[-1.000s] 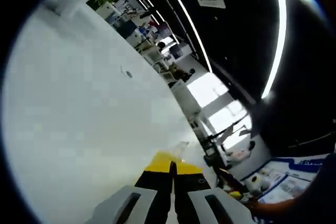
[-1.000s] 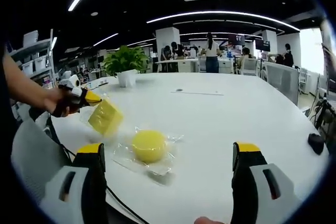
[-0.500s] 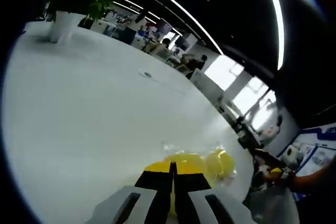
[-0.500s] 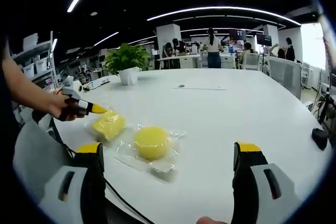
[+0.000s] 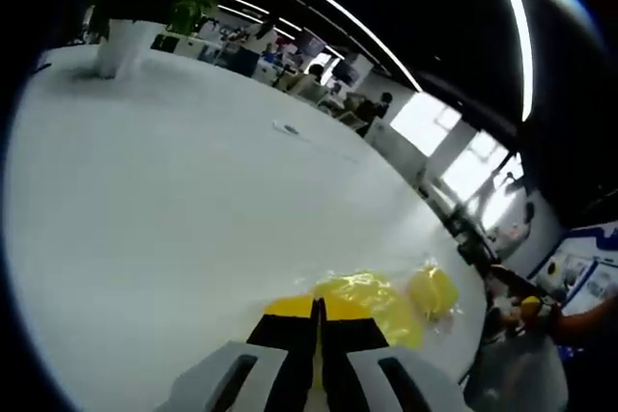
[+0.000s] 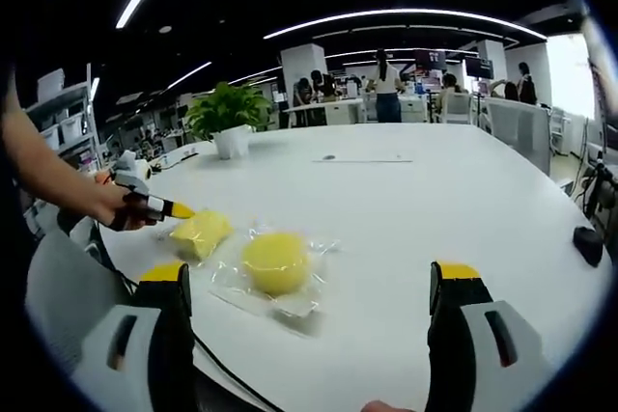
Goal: Compare the silicone blocks by pressing each to a similar depth, holding the contact briefly, and releasing to observe deformation and rebound differences across the visible hardness samples.
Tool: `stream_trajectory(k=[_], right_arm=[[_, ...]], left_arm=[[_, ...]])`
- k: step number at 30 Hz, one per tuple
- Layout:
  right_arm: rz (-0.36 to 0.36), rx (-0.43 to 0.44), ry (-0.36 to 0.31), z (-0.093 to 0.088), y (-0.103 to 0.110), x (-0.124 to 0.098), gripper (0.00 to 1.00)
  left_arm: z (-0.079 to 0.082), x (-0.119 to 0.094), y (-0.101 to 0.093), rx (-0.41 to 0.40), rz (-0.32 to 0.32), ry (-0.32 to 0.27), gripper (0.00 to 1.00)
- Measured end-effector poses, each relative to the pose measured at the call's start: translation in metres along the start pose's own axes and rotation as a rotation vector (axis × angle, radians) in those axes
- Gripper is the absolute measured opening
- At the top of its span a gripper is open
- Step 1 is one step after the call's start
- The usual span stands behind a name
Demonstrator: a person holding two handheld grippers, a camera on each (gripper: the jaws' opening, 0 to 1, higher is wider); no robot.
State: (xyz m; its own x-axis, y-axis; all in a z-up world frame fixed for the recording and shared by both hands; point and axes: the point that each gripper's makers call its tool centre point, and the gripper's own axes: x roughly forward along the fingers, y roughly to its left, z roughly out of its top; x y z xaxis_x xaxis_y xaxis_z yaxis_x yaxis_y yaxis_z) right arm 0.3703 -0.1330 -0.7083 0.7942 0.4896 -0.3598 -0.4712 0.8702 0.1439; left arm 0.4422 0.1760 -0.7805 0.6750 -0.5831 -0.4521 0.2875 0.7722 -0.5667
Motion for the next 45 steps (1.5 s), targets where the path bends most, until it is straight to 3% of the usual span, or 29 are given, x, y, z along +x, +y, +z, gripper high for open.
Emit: stream_trajectory(k=[4, 5, 7, 10, 15, 16, 18, 23, 28, 33, 35, 39, 41, 42, 45], right_arm=[[0.005, 0.003, 0.005, -0.001, 0.001, 0.001, 0.96], [0.006, 0.000, 0.006, -0.001, 0.001, 0.001, 0.96], [0.007, -0.001, 0.005, 0.000, 0.002, 0.001, 0.96], [0.005, 0.006, 0.004, -0.001, 0.001, 0.001, 0.96], [0.004, 0.007, 0.002, -0.001, 0.000, 0.001, 0.96], [0.004, 0.007, 0.004, -0.001, 0.000, 0.001, 0.96], [0.007, 0.009, 0.007, -0.001, 0.001, 0.001, 0.96], [0.010, 0.007, 0.010, -0.002, 0.001, 0.002, 0.96], [0.013, 0.015, 0.014, -0.003, 0.001, 0.002, 0.96], [0.018, 0.017, 0.022, -0.004, 0.002, 0.003, 0.96], [0.018, 0.020, 0.024, -0.005, 0.002, 0.003, 0.96], [0.016, 0.021, 0.026, -0.005, 0.002, 0.003, 0.96], [0.012, 0.024, 0.027, -0.005, 0.001, 0.003, 0.96], [0.010, 0.024, 0.027, -0.005, 0.000, 0.003, 0.96], [0.006, 0.028, 0.025, -0.005, -0.001, 0.003, 0.96]], left_arm=[[0.000, -0.001, 0.005, -0.023, 0.032, -0.004, 0.03], [-0.001, -0.002, 0.007, -0.086, 0.049, -0.003, 0.06], [-0.001, -0.005, 0.019, -0.102, 0.108, -0.007, 0.18], [-0.001, -0.008, 0.026, -0.105, 0.129, -0.016, 0.31], [0.008, -0.014, 0.027, -0.088, 0.135, -0.055, 0.44], [0.018, -0.015, 0.023, -0.084, 0.101, -0.106, 0.47], [0.026, -0.019, 0.022, -0.082, 0.091, -0.140, 0.48], [0.036, -0.027, 0.023, -0.088, 0.101, -0.186, 0.68], [0.042, -0.034, 0.020, -0.015, 0.101, -0.194, 0.86], [0.048, -0.045, 0.014, 0.036, 0.096, -0.208, 0.87], [0.047, -0.049, 0.012, 0.093, 0.106, -0.194, 0.87], [0.046, -0.053, 0.009, 0.112, 0.119, -0.177, 0.96], [0.050, -0.061, 0.005, 0.166, 0.139, -0.198, 1.00], [0.052, -0.066, 0.003, 0.211, 0.158, -0.210, 1.00], [0.046, -0.076, -0.007, 0.221, 0.154, -0.205, 1.00]])
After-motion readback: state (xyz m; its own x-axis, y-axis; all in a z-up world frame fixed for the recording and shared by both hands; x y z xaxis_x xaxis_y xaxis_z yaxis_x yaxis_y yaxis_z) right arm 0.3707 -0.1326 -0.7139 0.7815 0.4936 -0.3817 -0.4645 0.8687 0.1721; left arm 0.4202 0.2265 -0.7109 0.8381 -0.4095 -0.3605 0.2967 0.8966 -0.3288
